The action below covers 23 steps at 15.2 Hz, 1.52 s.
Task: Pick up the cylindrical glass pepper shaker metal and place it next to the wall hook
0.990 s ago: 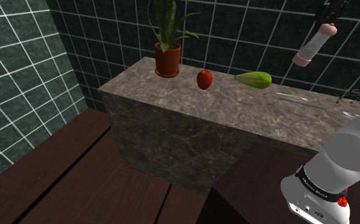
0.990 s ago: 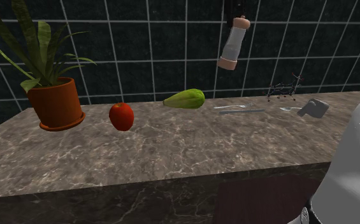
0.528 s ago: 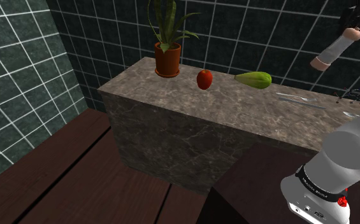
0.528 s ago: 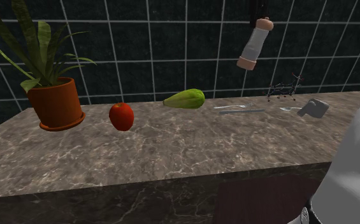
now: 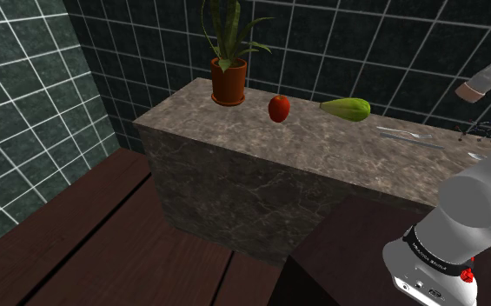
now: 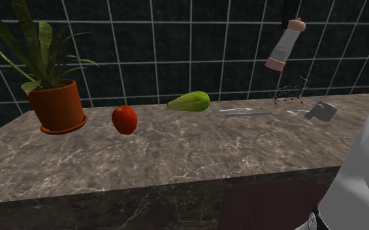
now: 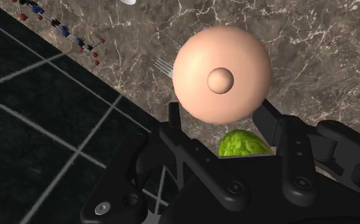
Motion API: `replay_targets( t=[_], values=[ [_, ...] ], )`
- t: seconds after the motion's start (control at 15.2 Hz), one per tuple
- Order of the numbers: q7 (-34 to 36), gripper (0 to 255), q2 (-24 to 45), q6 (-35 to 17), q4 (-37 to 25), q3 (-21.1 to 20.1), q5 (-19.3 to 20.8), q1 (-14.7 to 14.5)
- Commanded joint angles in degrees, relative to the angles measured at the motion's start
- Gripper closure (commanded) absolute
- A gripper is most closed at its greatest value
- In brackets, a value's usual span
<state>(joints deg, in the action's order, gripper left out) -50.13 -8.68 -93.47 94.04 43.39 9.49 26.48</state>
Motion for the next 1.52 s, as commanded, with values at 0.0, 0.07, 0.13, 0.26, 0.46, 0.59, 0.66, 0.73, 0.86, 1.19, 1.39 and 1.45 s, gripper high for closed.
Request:
replay_targets(
  t=[0.0, 0.07, 0.13, 0.26, 0.46, 0.59, 0.66, 0.73, 0.86, 1.19, 1.39, 1.45],
  values=[
    [-3.76, 255, 1.74, 0.18, -1.92, 2.46, -1.32, 1.06],
    [-5.67, 255, 2.79, 0.14, -2.81, 3.74, -2.18, 1.64],
    [-7.65, 255, 3.99, 0.11, -3.78, 5.04, -3.2, 2.31],
    [-12.21, 255, 7.11, 0.18, -6.18, 7.87, -5.99, 4.06],
    [-11.44, 255, 5.91, -2.28, -2.92, 7.39, -4.98, 3.92],
    [-10.99, 255, 5.24, -3.89, -0.86, 7.2, -4.43, 3.83],
    [-10.79, 255, 4.95, -4.69, 0.14, 7.12, -4.18, 3.8],
    [-10.6, 255, 4.68, -5.48, 1.12, 7.04, -3.95, 3.78],
    [-10.26, 255, 4.21, -7.06, 3.02, 6.92, -3.55, 3.76],
    [-9.63, 255, 3.43, -10.95, 7.45, 6.79, -2.84, 3.8],
    [-9.39, 255, 3.22, -13.26, 9.91, 6.81, -2.6, 3.86],
    [-9.33, 255, 3.19, -14.03, 10.7, 6.83, -2.55, 3.88]
  ],
)
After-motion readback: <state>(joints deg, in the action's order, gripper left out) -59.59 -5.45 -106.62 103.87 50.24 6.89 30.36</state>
